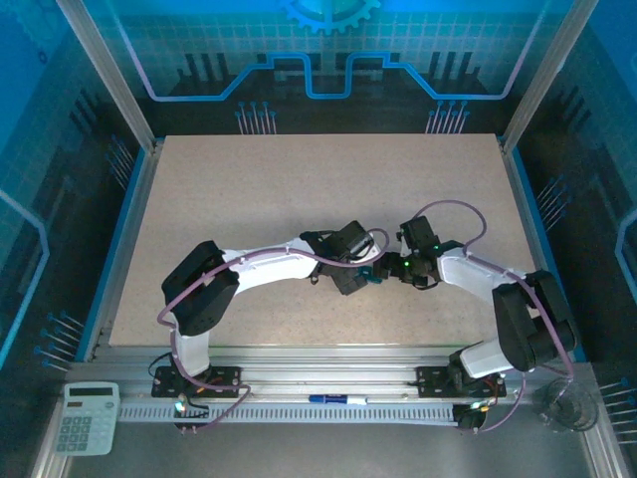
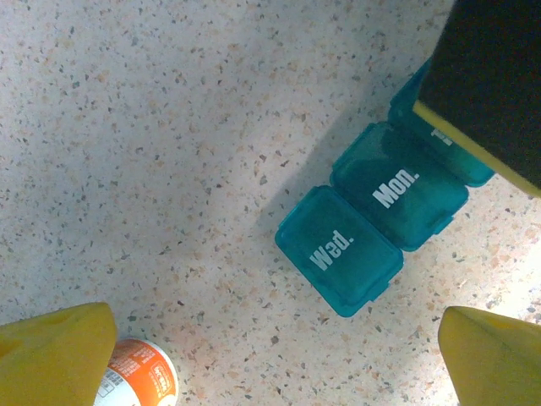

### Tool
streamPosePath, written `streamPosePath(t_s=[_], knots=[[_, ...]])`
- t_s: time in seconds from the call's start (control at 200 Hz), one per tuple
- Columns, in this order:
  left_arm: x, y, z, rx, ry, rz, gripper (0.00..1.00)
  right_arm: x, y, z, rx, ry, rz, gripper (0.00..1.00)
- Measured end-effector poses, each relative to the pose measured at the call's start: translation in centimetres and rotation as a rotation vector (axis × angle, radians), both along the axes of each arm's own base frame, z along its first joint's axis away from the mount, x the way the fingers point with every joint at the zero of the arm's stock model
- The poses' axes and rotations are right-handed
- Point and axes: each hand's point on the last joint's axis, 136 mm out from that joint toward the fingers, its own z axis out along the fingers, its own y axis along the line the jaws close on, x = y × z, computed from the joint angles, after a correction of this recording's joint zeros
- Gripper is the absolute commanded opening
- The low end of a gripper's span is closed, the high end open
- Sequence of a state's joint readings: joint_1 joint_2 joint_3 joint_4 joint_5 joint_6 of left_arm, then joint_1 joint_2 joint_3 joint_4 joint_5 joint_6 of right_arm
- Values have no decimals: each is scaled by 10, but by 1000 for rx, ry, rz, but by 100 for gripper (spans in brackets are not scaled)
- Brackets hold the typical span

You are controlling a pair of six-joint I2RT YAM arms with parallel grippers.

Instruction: Sort the pills into containers

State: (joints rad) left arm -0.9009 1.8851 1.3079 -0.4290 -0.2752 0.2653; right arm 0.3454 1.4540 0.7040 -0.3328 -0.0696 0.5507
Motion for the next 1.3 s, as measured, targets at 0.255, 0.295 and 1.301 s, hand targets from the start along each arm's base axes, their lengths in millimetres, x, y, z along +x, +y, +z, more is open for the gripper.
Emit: streamPosePath(t_s=[0.255,0.295,1.301], knots=[[-6,2,-7,-1,24,-10,99,1,0,-4,-1,6,-2,83],[-7,3,-9,1,27,-11,99,1,0,-4,-1,7,-2,83],[35,8,4,-60,-5,68,99,1,-1,-6,8,-2,-16,82]])
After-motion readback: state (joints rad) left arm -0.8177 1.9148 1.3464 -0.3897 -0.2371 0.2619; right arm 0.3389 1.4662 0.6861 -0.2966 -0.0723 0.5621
